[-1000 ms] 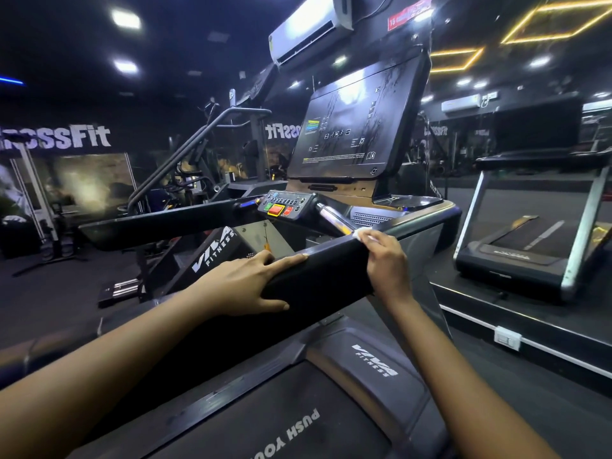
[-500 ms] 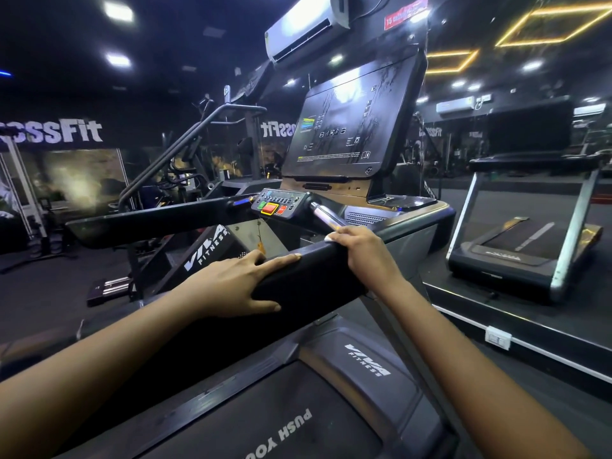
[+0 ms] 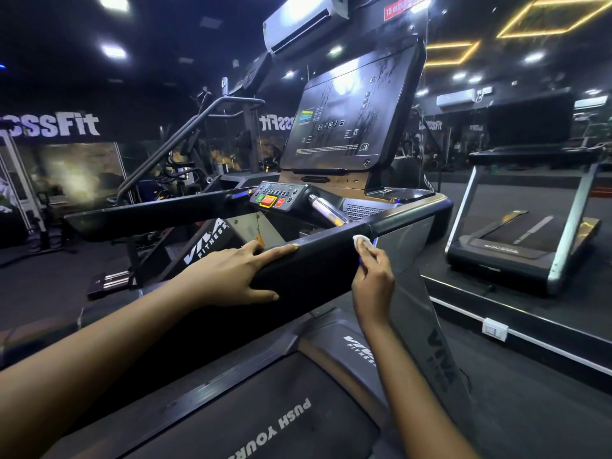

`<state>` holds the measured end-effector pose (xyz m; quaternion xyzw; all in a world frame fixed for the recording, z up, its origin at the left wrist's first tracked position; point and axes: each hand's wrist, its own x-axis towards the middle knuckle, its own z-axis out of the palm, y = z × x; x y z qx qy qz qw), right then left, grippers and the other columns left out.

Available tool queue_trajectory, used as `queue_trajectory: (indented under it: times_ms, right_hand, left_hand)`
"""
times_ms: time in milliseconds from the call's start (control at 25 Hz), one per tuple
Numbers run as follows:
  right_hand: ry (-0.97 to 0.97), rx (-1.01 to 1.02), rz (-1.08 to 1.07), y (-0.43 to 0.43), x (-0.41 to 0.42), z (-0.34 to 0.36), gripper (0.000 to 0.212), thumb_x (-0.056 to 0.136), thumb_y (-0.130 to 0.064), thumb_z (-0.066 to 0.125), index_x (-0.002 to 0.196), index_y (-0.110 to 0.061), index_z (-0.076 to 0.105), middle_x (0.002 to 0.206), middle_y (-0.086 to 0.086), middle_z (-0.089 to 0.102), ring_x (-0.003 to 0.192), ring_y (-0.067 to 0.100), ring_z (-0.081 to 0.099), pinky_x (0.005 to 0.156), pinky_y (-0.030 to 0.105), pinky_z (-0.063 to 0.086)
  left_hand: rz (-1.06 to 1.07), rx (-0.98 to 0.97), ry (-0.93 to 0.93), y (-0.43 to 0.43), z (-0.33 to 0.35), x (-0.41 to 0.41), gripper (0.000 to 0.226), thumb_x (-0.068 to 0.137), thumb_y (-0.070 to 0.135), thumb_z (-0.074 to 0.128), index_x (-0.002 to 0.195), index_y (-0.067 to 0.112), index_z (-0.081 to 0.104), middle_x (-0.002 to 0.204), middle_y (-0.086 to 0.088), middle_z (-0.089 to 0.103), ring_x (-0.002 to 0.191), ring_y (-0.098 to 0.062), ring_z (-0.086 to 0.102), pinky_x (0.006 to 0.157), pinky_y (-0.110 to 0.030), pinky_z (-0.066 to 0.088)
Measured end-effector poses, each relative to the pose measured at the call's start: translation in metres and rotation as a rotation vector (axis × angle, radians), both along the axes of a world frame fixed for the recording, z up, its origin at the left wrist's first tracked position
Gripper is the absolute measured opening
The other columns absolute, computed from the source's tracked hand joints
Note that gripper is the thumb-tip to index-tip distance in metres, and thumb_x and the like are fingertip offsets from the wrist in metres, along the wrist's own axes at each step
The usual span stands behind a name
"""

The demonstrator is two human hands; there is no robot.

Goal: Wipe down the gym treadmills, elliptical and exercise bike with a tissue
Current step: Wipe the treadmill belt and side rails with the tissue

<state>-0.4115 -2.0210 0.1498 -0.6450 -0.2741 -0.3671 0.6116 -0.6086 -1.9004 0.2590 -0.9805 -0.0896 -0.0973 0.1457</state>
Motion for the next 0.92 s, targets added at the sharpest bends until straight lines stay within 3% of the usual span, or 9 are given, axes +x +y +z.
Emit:
queue_trajectory:
  times_ms: [80,280,480,640,760,920]
  right_hand:
    - [0.072,0.105,0.009,0.010,-0.024,-0.018,0.044,0.071,0.013,0.049,0.108,-0.002,0.069,0.094,0.018,0.064,0.089,0.025,0.063,0.084,0.016,0.040]
    - [0.061,0.135,0.069,0.012,-0.080,-0.064,0.047,0.069,0.015,0.048,0.108,-0.001,0.068,0.101,0.002,0.060,0.095,0.011,0.055,0.089,0.000,0.033]
    - [0.387,0.452,0.073,0.009,-0.042,-0.045,0.040,0.079,0.018,0.048,0.107,-0.002,0.068,0.108,0.012,0.067,0.099,0.012,0.060,0.087,0.001,0.038]
    - [0.525,0.525,0.127,0.024,-0.047,-0.039,0.040,0.082,0.018,0.048,0.108,-0.005,0.068,0.103,0.000,0.062,0.098,0.013,0.060,0.084,0.001,0.039]
    - [0.584,0.566,0.191,0.030,-0.072,-0.044,0.039,0.084,0.014,0.050,0.109,-0.009,0.068,0.103,-0.005,0.061,0.100,0.008,0.059,0.087,0.005,0.041]
    - [0.591,0.609,0.223,0.043,-0.115,-0.044,0.036,0.084,0.018,0.050,0.109,-0.002,0.066,0.103,0.000,0.061,0.096,-0.003,0.057,0.083,0.001,0.039]
  left_hand:
    - [0.001,0.009,-0.005,-0.002,0.001,0.000,0.083,0.086,0.063,0.050,0.138,0.058,-0.016,0.131,-0.001,0.038,0.110,-0.023,0.054,0.085,-0.030,0.044]
    - [0.005,0.009,-0.011,-0.004,-0.001,-0.001,0.084,0.086,0.063,0.049,0.131,0.059,-0.021,0.133,-0.002,0.039,0.112,-0.024,0.054,0.086,-0.031,0.042]
    - [0.021,0.026,-0.018,-0.005,0.000,-0.001,0.082,0.087,0.063,0.049,0.140,0.057,-0.012,0.133,-0.002,0.039,0.111,-0.024,0.054,0.079,-0.028,0.038]
    - [0.018,0.002,-0.007,-0.002,0.002,0.001,0.082,0.086,0.062,0.051,0.141,0.056,-0.010,0.128,-0.003,0.041,0.110,-0.027,0.054,0.083,-0.031,0.042]
    - [0.014,-0.011,0.000,-0.003,0.003,0.001,0.082,0.086,0.061,0.052,0.143,0.055,-0.008,0.125,-0.003,0.042,0.110,-0.027,0.054,0.085,-0.033,0.042]
    - [0.012,-0.006,-0.001,-0.002,0.002,0.000,0.083,0.086,0.059,0.054,0.145,0.053,-0.004,0.123,-0.004,0.043,0.107,-0.028,0.054,0.085,-0.035,0.045]
